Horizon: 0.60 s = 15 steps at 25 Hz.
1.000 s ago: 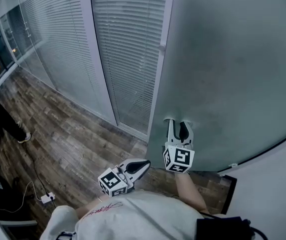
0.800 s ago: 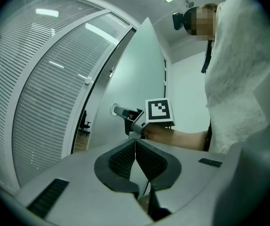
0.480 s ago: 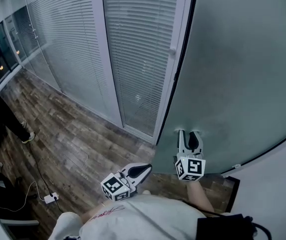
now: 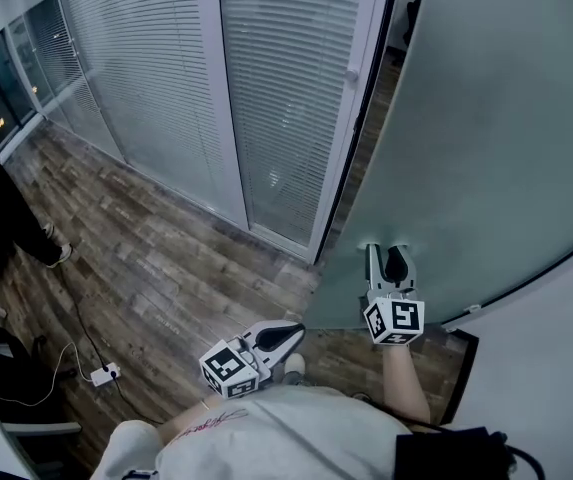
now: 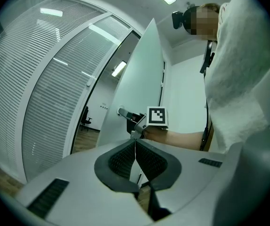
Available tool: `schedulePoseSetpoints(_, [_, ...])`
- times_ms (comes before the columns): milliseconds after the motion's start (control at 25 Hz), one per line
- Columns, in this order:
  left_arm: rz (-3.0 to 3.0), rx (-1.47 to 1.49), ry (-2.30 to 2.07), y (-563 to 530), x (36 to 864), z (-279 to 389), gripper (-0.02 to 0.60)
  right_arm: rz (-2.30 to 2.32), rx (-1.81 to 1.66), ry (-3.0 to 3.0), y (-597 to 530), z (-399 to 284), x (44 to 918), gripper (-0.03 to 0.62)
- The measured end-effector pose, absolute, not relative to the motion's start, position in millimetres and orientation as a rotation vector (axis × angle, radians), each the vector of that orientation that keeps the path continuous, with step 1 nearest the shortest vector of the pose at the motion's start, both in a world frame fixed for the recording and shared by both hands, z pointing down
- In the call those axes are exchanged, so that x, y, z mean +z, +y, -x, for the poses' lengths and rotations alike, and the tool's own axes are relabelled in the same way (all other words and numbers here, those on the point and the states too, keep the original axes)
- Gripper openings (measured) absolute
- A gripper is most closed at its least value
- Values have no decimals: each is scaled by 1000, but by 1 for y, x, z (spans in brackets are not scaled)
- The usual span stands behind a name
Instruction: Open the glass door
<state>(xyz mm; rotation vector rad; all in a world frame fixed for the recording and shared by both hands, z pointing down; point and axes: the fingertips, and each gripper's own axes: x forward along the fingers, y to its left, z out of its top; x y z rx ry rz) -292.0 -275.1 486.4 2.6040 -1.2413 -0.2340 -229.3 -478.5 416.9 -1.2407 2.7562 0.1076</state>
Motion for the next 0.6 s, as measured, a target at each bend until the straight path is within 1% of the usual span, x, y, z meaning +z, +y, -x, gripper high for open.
schedulePoseSetpoints(280, [-2589,-251,-1209,-226,497,271,18,1194,94,2768,-447,216,414,132])
schedulePoseSetpoints(600, [-2589,-266,-1185,-199,499,241,18,1123,93,2815,-418,204,413,133])
